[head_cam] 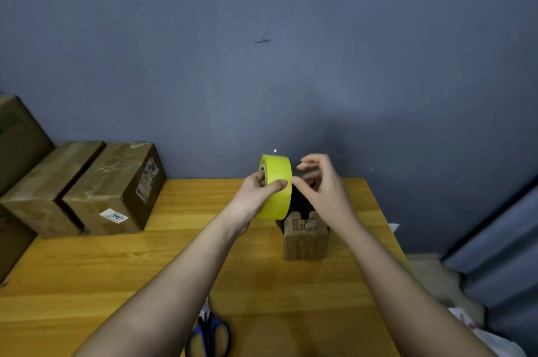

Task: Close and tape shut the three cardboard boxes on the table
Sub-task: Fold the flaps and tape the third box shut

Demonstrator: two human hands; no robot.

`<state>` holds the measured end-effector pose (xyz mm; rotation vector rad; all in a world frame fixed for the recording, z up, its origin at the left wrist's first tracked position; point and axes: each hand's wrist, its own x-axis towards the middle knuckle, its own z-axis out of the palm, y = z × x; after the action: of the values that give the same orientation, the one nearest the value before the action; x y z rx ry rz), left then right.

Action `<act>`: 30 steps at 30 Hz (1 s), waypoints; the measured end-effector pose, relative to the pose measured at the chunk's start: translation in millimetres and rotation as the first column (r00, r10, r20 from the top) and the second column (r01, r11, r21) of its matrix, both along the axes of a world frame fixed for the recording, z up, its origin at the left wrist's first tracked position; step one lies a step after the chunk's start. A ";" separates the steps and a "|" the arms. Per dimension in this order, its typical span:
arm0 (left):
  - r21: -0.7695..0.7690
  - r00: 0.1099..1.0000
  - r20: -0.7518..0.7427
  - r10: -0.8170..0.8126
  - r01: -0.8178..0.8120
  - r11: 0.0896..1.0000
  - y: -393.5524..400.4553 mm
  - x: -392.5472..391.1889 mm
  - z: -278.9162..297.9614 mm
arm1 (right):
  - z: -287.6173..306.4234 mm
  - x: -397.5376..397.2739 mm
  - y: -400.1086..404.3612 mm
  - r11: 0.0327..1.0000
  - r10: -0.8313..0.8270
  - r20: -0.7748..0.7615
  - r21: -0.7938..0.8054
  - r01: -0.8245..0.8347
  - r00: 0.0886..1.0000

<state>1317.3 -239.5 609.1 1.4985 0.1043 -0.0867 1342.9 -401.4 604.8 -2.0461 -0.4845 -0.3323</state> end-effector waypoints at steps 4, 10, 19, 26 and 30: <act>0.032 0.999 -0.005 -0.036 0.036 0.999 0.7 2.1 0.7 | -6.2 -2.8 2.5 0.997 -0.002 0.064 -0.074 0.006 0.998; 0.058 0.999 0.008 -0.053 0.053 0.997 -2.6 2.5 1.8 | -8.2 -0.5 6.7 0.995 -0.090 0.153 -0.014 0.094 0.984; 0.081 0.992 0.076 -0.105 0.099 0.992 -6.2 0.7 4.0 | -2.4 14.5 11.0 0.988 -0.113 0.041 -0.099 0.116 0.993; 0.267 0.990 0.138 -0.028 -0.010 0.964 -5.9 8.0 -2.7 | 0.6 21.9 12.0 0.970 -0.040 0.025 -0.241 0.045 0.999; 0.254 0.994 0.109 0.018 -0.045 0.966 -6.7 9.5 -1.7 | 1.3 15.6 15.9 0.976 -0.037 0.114 -0.211 0.061 0.993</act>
<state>1326.8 -246.2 607.3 1.7565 0.0554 0.0339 1358.5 -385.5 606.1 -2.2608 -0.5576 -0.4394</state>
